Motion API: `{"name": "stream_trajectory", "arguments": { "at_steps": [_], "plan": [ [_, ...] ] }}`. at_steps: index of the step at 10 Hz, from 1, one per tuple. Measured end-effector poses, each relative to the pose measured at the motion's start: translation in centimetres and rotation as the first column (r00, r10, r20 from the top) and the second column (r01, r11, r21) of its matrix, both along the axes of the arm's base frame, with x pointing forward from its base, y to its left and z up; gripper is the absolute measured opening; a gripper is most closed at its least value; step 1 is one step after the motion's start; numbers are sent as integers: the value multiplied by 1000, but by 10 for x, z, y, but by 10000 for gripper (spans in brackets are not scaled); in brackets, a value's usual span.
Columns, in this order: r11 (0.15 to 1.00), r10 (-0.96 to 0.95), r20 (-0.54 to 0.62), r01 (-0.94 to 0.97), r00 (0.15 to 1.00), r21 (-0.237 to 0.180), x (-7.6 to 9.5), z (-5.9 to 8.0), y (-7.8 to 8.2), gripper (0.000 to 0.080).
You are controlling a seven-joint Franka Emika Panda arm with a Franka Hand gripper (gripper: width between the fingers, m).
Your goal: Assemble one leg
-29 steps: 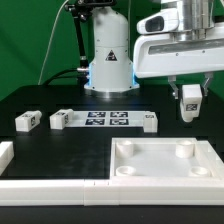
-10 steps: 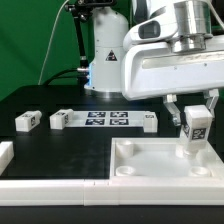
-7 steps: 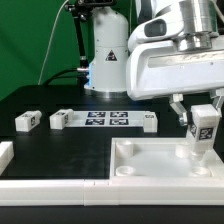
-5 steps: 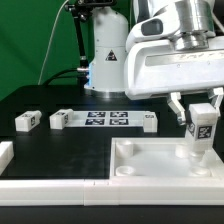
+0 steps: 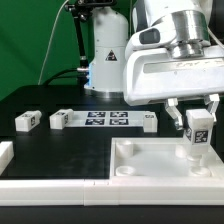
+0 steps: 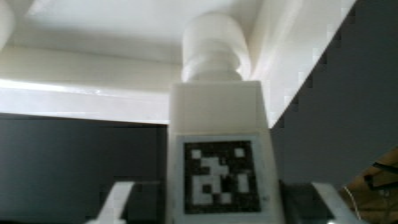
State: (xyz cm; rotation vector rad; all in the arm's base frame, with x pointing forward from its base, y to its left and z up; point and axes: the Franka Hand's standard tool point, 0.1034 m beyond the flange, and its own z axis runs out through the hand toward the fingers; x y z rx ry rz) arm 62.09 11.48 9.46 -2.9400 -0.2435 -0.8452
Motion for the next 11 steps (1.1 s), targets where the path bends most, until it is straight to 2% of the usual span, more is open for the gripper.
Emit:
{"name": "stream_trajectory", "arguments": {
  "at_steps": [4,6,11],
  "plan": [
    [1000,-1,28,1,1000,4,9,-5,3,290],
    [1000,2,23,-2,1000,3,7,-14,5,290],
    [1000,2,33,-2,999,2,5,-19,4,290]
  ]
}}
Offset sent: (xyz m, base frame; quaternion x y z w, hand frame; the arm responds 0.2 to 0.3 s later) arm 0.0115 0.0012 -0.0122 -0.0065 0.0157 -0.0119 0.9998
